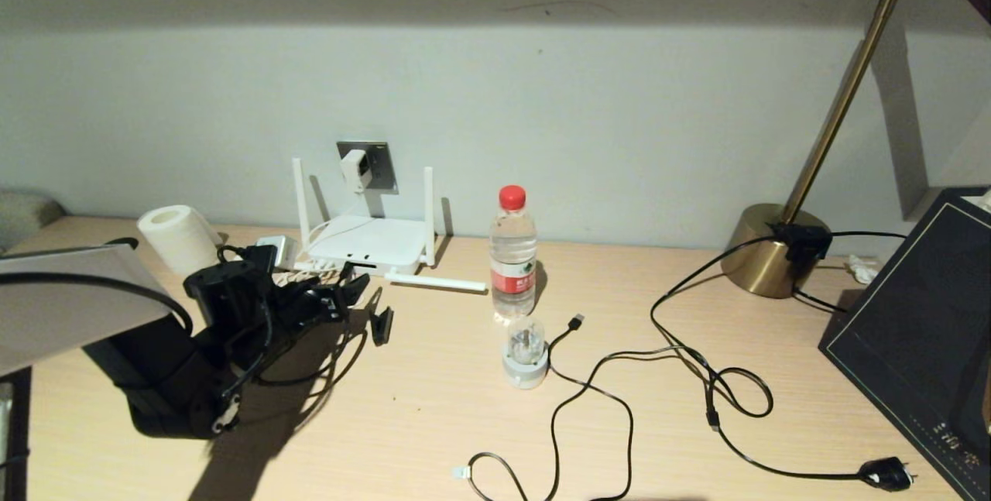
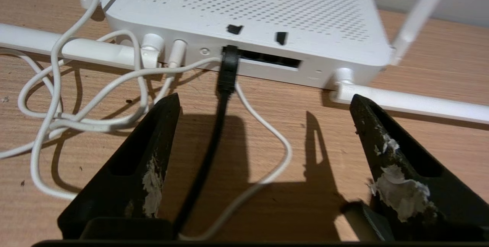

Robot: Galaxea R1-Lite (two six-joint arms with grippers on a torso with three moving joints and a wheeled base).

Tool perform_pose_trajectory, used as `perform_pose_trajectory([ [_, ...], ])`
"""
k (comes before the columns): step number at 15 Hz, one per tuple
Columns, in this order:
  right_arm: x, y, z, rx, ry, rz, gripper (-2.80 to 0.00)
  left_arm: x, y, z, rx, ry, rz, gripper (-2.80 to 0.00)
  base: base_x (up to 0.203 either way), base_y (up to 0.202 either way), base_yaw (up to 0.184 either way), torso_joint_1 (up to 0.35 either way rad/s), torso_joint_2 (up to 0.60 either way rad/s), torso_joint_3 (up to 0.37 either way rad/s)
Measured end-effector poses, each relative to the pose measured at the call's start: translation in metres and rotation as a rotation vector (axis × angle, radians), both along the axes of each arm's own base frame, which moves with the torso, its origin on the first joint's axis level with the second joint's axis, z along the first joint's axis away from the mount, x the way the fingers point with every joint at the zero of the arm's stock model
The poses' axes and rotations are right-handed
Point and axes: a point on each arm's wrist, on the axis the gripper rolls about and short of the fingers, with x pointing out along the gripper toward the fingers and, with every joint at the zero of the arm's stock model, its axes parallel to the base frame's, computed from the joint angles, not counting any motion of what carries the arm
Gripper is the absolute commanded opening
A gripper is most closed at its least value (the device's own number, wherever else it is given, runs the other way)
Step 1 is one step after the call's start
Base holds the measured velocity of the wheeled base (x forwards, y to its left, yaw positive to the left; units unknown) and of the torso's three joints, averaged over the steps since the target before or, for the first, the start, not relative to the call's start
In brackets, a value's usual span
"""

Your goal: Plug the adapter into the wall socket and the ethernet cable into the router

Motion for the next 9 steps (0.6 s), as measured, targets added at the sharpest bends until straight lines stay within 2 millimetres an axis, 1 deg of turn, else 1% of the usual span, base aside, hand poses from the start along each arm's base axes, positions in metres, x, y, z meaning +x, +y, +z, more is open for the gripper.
perform_pose_trajectory([
  [3,0.000,0.000,0.000,0.000,0.000,0.000,-2.80,-0.019,-0.007,0.010,-0.002,-0.021,-0.025,0.00,0.000,0.000,0.000,0.000,0.00,0.000],
  [4,0.000,0.000,0.000,0.000,0.000,0.000,-2.80,-0.027,-0.010,0.012,-0.003,-0.037,-0.037,-2.80,0.000,0.000,0.000,0.000,0.00,0.000],
  [7,0.000,0.000,0.000,0.000,0.000,0.000,-2.80,-0.052,-0.018,0.014,0.000,-0.045,-0.065,-2.80,0.000,0.000,0.000,0.000,0.00,0.000],
  [9,0.000,0.000,0.000,0.000,0.000,0.000,-2.80,-0.067,-0.018,0.024,0.001,-0.053,-0.070,-2.80,0.000,0.000,0.000,0.000,0.00,0.000],
])
